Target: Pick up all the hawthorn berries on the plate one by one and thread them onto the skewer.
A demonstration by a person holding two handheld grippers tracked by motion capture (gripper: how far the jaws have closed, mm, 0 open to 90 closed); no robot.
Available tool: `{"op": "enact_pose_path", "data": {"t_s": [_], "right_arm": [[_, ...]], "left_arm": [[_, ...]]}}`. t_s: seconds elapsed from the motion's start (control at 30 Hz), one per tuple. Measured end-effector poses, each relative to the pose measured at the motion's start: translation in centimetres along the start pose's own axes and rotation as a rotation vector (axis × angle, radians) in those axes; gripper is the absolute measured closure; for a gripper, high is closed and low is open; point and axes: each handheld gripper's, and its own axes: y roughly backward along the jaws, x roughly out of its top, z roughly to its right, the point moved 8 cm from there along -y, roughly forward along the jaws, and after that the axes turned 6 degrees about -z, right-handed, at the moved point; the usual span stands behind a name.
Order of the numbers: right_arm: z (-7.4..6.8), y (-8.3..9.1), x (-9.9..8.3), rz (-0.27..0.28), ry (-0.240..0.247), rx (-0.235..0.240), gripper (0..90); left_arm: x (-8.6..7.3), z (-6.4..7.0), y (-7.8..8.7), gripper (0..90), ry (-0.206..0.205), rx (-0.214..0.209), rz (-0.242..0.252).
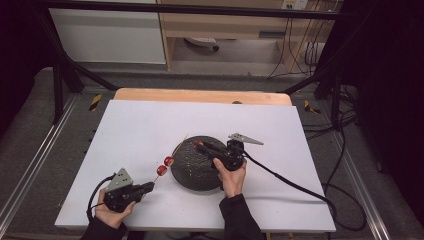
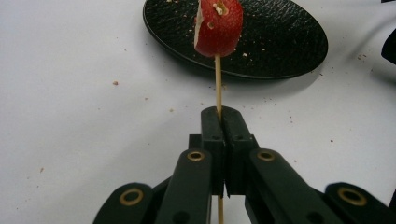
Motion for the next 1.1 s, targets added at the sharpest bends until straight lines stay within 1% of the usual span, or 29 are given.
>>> {"op": "enact_pose_path", "data": {"t_s": [0.27,0.43,0.53,0.7,0.83,1.0,1.1], "right_arm": [[-0.6,0.8,1.5,0.109,0.004,0.008,62.6],[-0.7,1.3,2.4,0.158,0.001,0.014,62.6],[-0.7,1.4,2.9,0.193,-0.019,0.021,62.6],[-0.6,1.3,3.4,0.231,-0.049,0.035,62.6],[-0.4,1.2,3.7,0.259,-0.059,0.036,62.6],[-0.3,1.0,3.7,0.291,-0.060,0.039,62.6],[-0.2,0.8,3.6,0.302,-0.074,0.042,62.6]], "left_arm": [[0.1,0.1,0.1,88.5,-0.001,-0.001,0.007],[0.1,0.4,0.1,88.5,-0.006,-0.005,0.011],[0.2,0.6,0.0,88.5,-0.011,-0.008,0.012],[0.3,0.9,0.0,88.5,-0.016,-0.014,0.017],[0.4,1.3,-0.2,88.5,-0.020,-0.021,0.021],[0.7,1.7,-0.3,88.5,-0.028,-0.024,0.031],[0.8,2.0,-0.4,88.5,-0.030,-0.026,0.034]]}}
